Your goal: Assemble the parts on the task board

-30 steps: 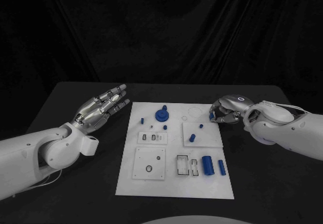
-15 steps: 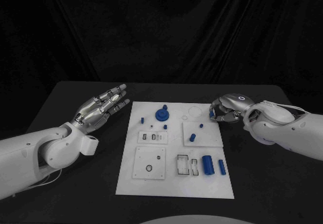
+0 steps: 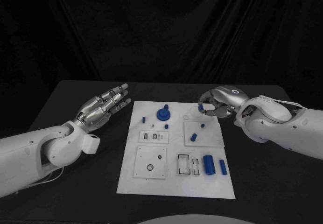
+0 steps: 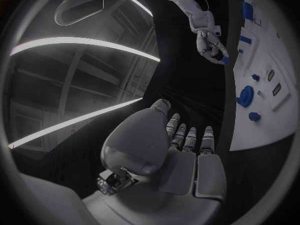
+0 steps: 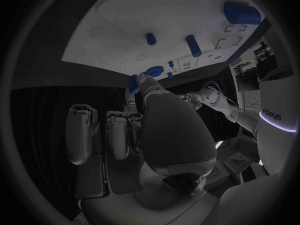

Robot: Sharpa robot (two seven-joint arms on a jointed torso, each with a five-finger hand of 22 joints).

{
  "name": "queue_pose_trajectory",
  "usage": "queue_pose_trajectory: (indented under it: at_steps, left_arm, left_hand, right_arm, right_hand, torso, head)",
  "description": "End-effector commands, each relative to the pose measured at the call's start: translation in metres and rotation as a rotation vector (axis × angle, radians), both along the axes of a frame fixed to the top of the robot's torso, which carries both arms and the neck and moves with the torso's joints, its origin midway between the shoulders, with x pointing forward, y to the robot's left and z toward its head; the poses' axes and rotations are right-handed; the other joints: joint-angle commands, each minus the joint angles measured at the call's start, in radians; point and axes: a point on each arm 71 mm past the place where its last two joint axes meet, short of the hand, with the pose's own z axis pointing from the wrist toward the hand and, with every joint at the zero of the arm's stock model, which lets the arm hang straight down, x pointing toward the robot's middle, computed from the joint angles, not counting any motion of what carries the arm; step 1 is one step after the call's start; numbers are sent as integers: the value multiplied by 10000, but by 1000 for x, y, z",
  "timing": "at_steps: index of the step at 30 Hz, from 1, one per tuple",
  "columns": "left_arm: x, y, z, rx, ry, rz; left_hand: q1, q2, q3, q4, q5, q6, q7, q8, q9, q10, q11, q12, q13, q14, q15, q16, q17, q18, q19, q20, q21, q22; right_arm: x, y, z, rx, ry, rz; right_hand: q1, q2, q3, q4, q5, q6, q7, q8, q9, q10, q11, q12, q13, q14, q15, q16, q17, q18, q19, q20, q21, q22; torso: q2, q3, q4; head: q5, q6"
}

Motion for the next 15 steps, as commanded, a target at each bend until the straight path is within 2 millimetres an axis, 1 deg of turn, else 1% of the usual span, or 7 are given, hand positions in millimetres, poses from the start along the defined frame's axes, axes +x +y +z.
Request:
queue_pose_trajectory:
  at_steps: [1, 3, 6, 8, 10, 12, 15]
  left_arm:
    - [1, -2, 0, -122, -18, -143]
    - [2, -2, 0, -122, -18, -159]
    - [2, -3, 0, -134, -17, -194]
    - [2, -4, 0, -137, -11, -211]
    - [2, -4, 0, -135, -1, -223]
    - [2, -4, 0, -127, 11, -226]
    - [1, -4, -1, -102, 39, -225]
  left_hand:
    - [83, -23, 58, 19, 40, -75, 1, 11, 4, -8, 20, -4, 8, 1, 89, 27, -7, 103, 3, 83, 5, 14]
    - [82, -19, 87, 6, 42, -81, 0, 10, 4, -9, 27, -6, 8, 0, 90, 25, -8, 103, 0, 89, 2, 12]
    - [82, -19, 87, 6, 42, -81, 0, 10, 4, -9, 27, -6, 8, 0, 90, 25, -8, 103, 0, 89, 2, 12]
    - [82, -17, 94, 4, 44, -90, -1, 9, 3, -9, 29, -10, 7, 0, 90, 24, -9, 103, -1, 89, 2, 11]
    - [82, -17, 94, 4, 44, -90, -1, 9, 3, -9, 29, -10, 7, 0, 90, 24, -9, 103, -1, 89, 2, 11]
    - [82, -17, 94, 4, 44, -90, -1, 9, 3, -9, 29, -10, 7, 0, 90, 24, -9, 103, -1, 89, 2, 11]
    - [80, -16, 109, -1, 45, -45, 12, 17, 9, -8, 28, 6, 10, 1, 85, 27, -8, 103, 0, 89, 2, 12]
  right_arm:
    - [-2, 28, 8, 30, -520, 508]
    - [-2, 47, 9, -33, -525, 932]
    - [-2, 73, 8, -123, -439, 1480]
    - [-3, 86, 5, -171, -332, 1754]
    - [-5, 96, 3, -207, -239, 1954]
    - [-6, 105, 0, -283, -100, 2135]
    - [-8, 115, -4, -409, 136, 2324]
  right_hand:
    - [50, 64, 29, -103, 10, 19, 44, 66, 21, 1047, -27, 25, 2633, 1074, -24, 26, 2635, -40, 364, -44, -50, 2164]
    - [53, 64, 32, -110, 16, 17, 45, 67, 22, 1047, -25, 25, 2633, 1074, -23, 26, 2635, -34, 353, -43, -73, 2156]
    - [54, 67, 41, -126, 31, 0, 56, 66, 26, 1047, -8, 25, 2633, 1074, -16, 26, 2635, -21, 327, -40, -127, 2138]
    - [52, 65, 47, -141, 43, -21, 68, 61, 28, 1047, 11, 25, 2633, 1074, -6, 25, 2635, -15, 316, -34, -153, 2130]
    - [40, 64, 49, -149, 45, -37, 79, 58, 29, 1047, 33, 25, 2633, 1072, 7, 21, 2630, -11, 307, -28, -173, 2123]
    - [33, 61, 51, -157, 46, -48, 88, 55, 31, 1047, 49, 25, 2633, 1071, 19, 18, 2626, -9, 302, -21, -186, 2119]
    - [20, 64, 59, -176, 37, -74, 106, 49, 33, 1047, 82, 25, 2633, 1070, 44, 14, 2621, -5, 293, -6, -207, 2112]
  torso:
    - [2, -6, 5]
    - [8, 2, 2]
    - [10, 0, 9]
    - [14, 4, -6]
    - [10, 4, -6]
    - [12, -2, 9]
    - [19, -1, 15]
  head:
    - [-8, -20]
    - [-25, -9]
    - [-22, -50]
    - [3, -73]
    - [24, -118]
    - [29, -186]
    - [40, -212]
